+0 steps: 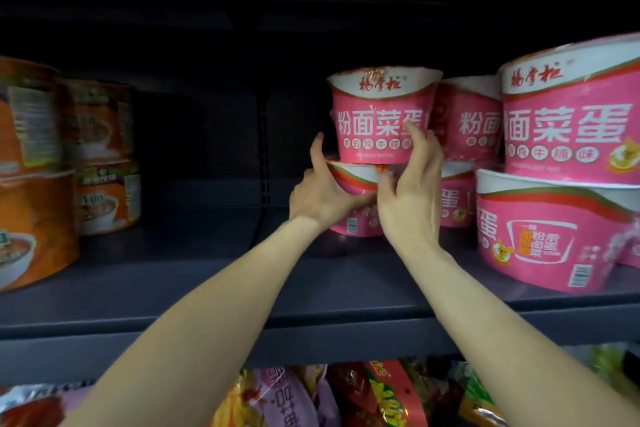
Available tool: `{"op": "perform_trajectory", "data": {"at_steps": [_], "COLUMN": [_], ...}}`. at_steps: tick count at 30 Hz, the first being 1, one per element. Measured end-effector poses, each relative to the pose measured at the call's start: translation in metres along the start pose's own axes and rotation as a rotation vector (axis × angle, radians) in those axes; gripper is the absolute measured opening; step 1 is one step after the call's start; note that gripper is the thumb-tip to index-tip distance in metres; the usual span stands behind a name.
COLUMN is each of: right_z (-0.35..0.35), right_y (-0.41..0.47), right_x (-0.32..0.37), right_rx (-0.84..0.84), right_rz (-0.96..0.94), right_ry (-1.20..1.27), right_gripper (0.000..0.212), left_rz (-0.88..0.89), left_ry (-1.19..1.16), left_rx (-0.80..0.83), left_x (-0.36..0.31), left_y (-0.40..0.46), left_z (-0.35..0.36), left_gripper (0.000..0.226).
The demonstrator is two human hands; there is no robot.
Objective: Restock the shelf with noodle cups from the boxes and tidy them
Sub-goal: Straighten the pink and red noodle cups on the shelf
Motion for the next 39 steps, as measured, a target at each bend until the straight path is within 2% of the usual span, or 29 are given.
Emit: {"op": "perform_trajectory", "data": {"at_steps": [2,6,10,12,16,20,22,24,26,29,30,33,34,37,39], "right_z": [-0.004,-0.007,-0.001,0.002,-0.002,0.002,0.016,0.027,0.031,0.03,0.029,0.028,0.032,0.052,0.064], "right_y": [0.001,-0.001,-0.001,0.0,0.0,0.009,0.024,0.042,0.055,0.061,0.061,0.062,0.061,0.056,0.056], "right_x": [-0.001,0.007,0.014,0.014,0.023,0.056,0.073,0.08,0.068,0.031,0.019,0.003,0.005,0.023,0.028], "right_rx": [-0.018,-0.019,0.024,0.048,0.017,-0.03,0.038,0.126,0.191,0.289,0.288,0.208,0.228,0.35,0.343], "right_rz": [-0.001,-0.04,-0.107,-0.085,-0.065,-0.038,0.03,0.083,0.113,0.243,0.285,0.329,0.328,0.281,0.28], "right_ry": [0.024,0.085,-0.031,-0.076,-0.072,-0.145,-0.276,-0.377,-0.267,0.162,0.231,0.261,0.27,0.085,-0.093], "right_gripper": [0.059,0.052,0.05,0.053,0.06,0.087,0.105,0.116,0.12,0.112,0.106,0.087,0.088,0.117,0.13], "left_rz": [0.045,0.07,0.084,0.084,0.069,0.069,0.071,0.094,0.116,0.116,0.122,0.134,0.135,0.134,0.138], "left_ry": [-0.014,-0.21,-0.246,-0.201,0.1,0.284,0.33,0.268,0.158,0.076,0.075,0.099,0.113,0.137,0.122], "left_rx": [0.048,0.273,0.348,0.316,-0.009,-0.2,-0.202,-0.18,-0.144,-0.078,-0.069,-0.059,-0.055,-0.047,-0.037], "left_x": [0.005,0.028,0.048,0.048,0.03,0.015,0.019,0.027,0.034,0.044,0.045,0.047,0.047,0.048,0.049], "left_y": [0.006,0.013,0.016,0.013,-0.003,-0.013,-0.009,-0.005,-0.001,0.007,0.008,0.011,0.013,0.016,0.017], "left_z": [-0.012,-0.033,-0.05,-0.057,-0.058,-0.048,-0.045,-0.046,-0.053,-0.06,-0.061,-0.06,-0.06,-0.059,-0.059], "left_gripper": [0.13,0.139,0.135,0.139,0.13,0.121,0.122,0.125,0.129,0.134,0.135,0.137,0.137,0.136,0.135]}}
Point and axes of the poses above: each hand's wrist, its own y-axis towards the middle knuckle, its own z-axis out of the palm, x = y × z, the point moved 3 cm from there along y, towards the middle knuckle, and after that the axes turned 6 degrees about y, right-handed, at the moved point
